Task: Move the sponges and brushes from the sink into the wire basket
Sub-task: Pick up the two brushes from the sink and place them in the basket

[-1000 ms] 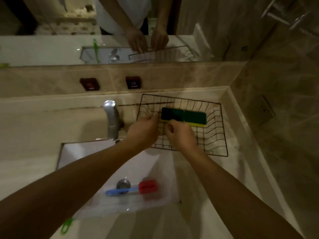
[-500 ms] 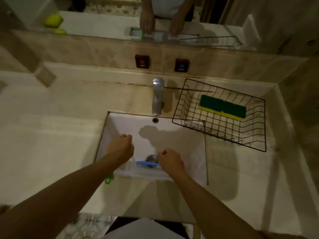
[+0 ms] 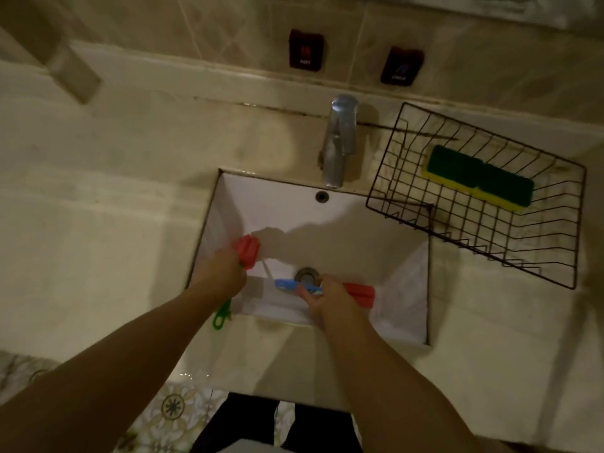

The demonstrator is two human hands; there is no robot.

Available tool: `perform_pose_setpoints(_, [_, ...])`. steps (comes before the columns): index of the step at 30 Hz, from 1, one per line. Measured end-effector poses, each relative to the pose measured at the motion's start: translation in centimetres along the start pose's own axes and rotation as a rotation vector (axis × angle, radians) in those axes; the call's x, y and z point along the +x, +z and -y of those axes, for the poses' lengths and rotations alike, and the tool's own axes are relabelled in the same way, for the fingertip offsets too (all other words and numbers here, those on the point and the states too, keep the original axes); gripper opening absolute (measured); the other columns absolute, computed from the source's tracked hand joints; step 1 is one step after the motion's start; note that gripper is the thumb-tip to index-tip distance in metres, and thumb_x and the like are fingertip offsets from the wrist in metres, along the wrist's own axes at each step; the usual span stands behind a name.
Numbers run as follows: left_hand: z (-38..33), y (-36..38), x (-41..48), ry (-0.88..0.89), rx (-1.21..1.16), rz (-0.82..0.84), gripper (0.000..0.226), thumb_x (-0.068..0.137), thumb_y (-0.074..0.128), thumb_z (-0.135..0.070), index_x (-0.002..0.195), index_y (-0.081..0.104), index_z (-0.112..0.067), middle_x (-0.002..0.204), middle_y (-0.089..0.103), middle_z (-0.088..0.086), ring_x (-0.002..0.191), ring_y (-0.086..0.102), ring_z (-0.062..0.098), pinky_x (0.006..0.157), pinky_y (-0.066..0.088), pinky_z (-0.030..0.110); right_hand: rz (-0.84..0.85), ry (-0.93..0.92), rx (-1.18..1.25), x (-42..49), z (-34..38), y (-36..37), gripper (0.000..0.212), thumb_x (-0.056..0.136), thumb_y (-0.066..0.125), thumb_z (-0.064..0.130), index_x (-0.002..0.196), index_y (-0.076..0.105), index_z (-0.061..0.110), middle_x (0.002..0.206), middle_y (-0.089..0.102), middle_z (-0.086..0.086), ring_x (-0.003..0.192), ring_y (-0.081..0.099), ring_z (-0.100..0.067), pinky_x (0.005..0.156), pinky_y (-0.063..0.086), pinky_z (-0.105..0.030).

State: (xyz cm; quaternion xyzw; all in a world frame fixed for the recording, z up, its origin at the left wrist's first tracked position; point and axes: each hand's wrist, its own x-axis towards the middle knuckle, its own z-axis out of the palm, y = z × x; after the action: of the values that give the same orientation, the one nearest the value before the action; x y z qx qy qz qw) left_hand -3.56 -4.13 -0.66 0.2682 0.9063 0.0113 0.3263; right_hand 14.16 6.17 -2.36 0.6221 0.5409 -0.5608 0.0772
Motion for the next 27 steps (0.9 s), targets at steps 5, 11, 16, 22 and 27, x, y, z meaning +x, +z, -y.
perform_pose_setpoints(5, [1.1,1.5,1.4,-0.011,-0.075,0.035,0.021,0.074,0.067,-0.012,0.091,0.07,-0.025,0.101,0.068,0.003,0.088,0.066,0.023,0.081,0.057,0.038,0.035,-0.026,-0.237,0.8,0.3,1.2,0.052,0.095,0.051,0.047,0.122,0.054,0.003,0.12,0.063,-0.019,0.104,0.06,-0.034,0.077,0.045,-0.033])
perform_pose_setpoints(11, [1.2,2.4,2.0,-0.118,-0.074,0.004,0.014,0.076,0.063,-0.008,0.09,0.062,-0.009,0.086,0.064,0.01,0.08,0.065,0.028,0.071,0.058,0.039,0.064,-0.021,-0.256,1.6,-1.2,0.4,0.032,0.095,0.051,0.047,0.094,0.047,0.015,0.085,0.05,-0.002,0.08,0.046,-0.019,0.061,0.033,-0.022])
perform_pose_setpoints(16, [1.0,2.7,2.4,-0.146,-0.07,-0.019,0.007,0.085,0.057,-0.01,0.088,0.063,-0.007,0.075,0.056,0.006,0.068,0.056,0.022,0.059,0.047,0.034,0.055,0.104,0.168,1.9,-0.9,0.3,0.023,0.093,0.054,0.033,0.089,0.051,0.011,0.105,0.059,-0.017,0.092,0.057,-0.03,0.074,0.052,-0.031])
perform_pose_setpoints(22, [-0.4,1.6,0.9,-0.051,-0.14,-0.021,0.014,0.087,0.055,-0.012,0.083,0.064,-0.003,0.067,0.057,0.006,0.06,0.055,0.021,0.058,0.043,0.029,-0.088,0.321,0.722,5.0,0.7,0.5,0.013,0.098,0.035,-0.003,0.105,0.043,0.004,0.072,0.043,-0.014,0.053,0.044,-0.023,0.034,0.045,-0.023])
perform_pose_setpoints(27, [-1.6,0.8,-0.8,0.016,-0.184,-0.005,0.019,0.088,0.058,-0.017,0.07,0.057,-0.01,0.062,0.056,0.003,0.054,0.054,0.013,0.049,0.041,0.024,-0.031,0.257,0.561,2.9,1.5,-2.0,0.027,0.096,0.036,-0.002,0.073,0.039,0.01,0.068,0.042,-0.01,0.055,0.047,-0.023,0.05,0.045,-0.036])
